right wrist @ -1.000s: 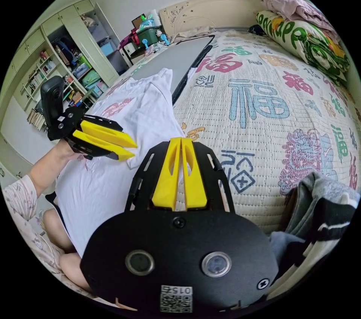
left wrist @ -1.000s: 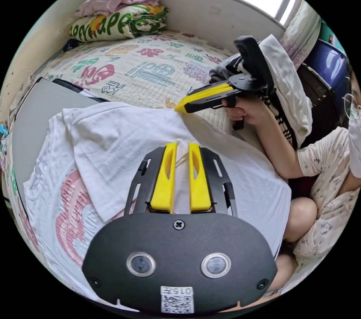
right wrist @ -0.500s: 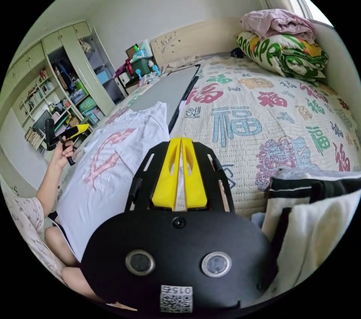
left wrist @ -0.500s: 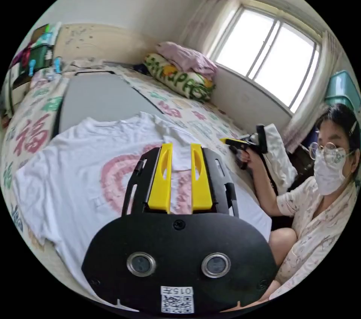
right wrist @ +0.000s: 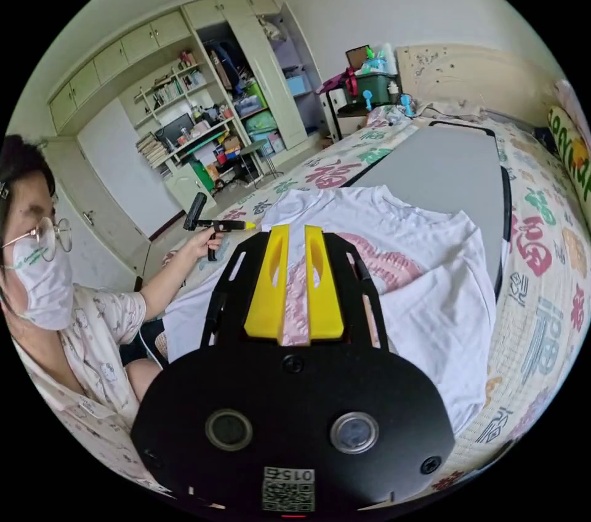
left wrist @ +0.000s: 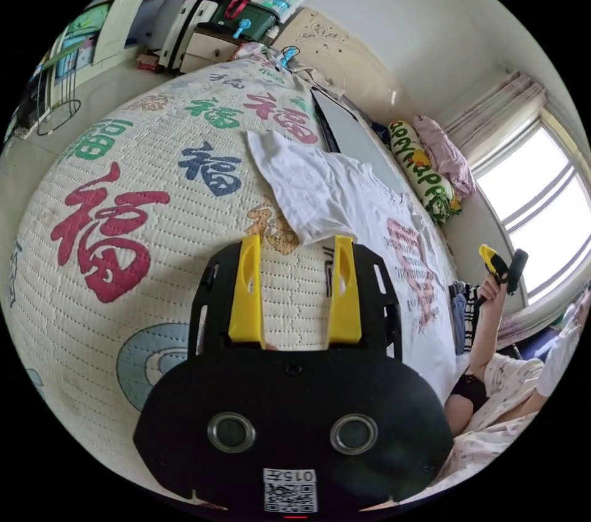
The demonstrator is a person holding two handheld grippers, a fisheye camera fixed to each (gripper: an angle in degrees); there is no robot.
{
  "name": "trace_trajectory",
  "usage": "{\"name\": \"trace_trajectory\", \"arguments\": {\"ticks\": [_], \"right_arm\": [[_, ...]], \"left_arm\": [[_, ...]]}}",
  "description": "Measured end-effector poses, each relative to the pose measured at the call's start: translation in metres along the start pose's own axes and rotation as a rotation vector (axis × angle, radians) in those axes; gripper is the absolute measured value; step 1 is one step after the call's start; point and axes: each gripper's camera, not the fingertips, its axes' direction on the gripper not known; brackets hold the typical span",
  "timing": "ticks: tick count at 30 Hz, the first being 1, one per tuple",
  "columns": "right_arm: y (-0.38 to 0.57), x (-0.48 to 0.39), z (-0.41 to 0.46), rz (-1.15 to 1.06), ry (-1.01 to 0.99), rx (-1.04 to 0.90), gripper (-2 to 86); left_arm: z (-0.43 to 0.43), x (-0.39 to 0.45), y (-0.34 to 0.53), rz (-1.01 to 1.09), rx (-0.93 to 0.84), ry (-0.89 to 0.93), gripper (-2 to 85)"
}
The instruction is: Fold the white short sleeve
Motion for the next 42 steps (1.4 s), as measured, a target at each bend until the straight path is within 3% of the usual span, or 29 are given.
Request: {"name": "trace_trajectory", "arguments": {"ticks": [4,7,9,14,22,24,27,30,36,39,42], "right_arm": [[-0.058,-0.023,0.134,-0.105,0.081,-0.092,6.3],[-0.096,-0.014,0.266,-0.064,0.104,-0.196,6.5],[-0.112,-0.011,0.346,-0.051,0.096,-0.255,6.8],[-0.129,-0.018,0.549,-0.085,0.222,-0.42,12.3],[-0.125,-0.002,0.69,-0.126,0.377,-0.534,13.4],[-0.127,0.014,0.697,-0.08,0.356,-0.526,11.5],[-0.131,0.047,0.692,0.008,0.392,-0.51,1.6],[-0.14,0.073,0.666,0.066,0.369,-0.458,0.1],[-0.159,0.1,0.532,0.073,0.309,-0.245,-0.4],[-0.14,0.127,0.447,0.097,0.293,-0.147,-0.3],[-0.099,0.163,0.375,0.139,0.323,-0.091,-0.1]], "left_arm": [[0.007,-0.023,0.017,0.073,-0.011,0.02,14.0],[0.033,-0.054,0.04,0.096,-0.018,0.33,9.7],[0.054,-0.059,0.041,0.09,-0.078,0.296,8.8],[0.041,-0.095,0.069,0.045,0.007,0.387,11.2],[0.038,-0.099,0.084,-0.016,0.068,0.285,12.9],[0.042,-0.092,0.078,-0.007,0.056,0.27,11.2],[0.042,-0.088,0.074,0.016,0.046,0.352,3.7],[0.016,-0.066,0.075,0.041,0.126,0.284,-0.1],[-0.033,0.032,0.065,0.253,0.265,0.127,-0.7],[-0.052,0.089,0.068,0.418,0.341,0.147,-0.5],[-0.053,0.136,0.06,0.551,0.299,0.209,-0.2]]}}
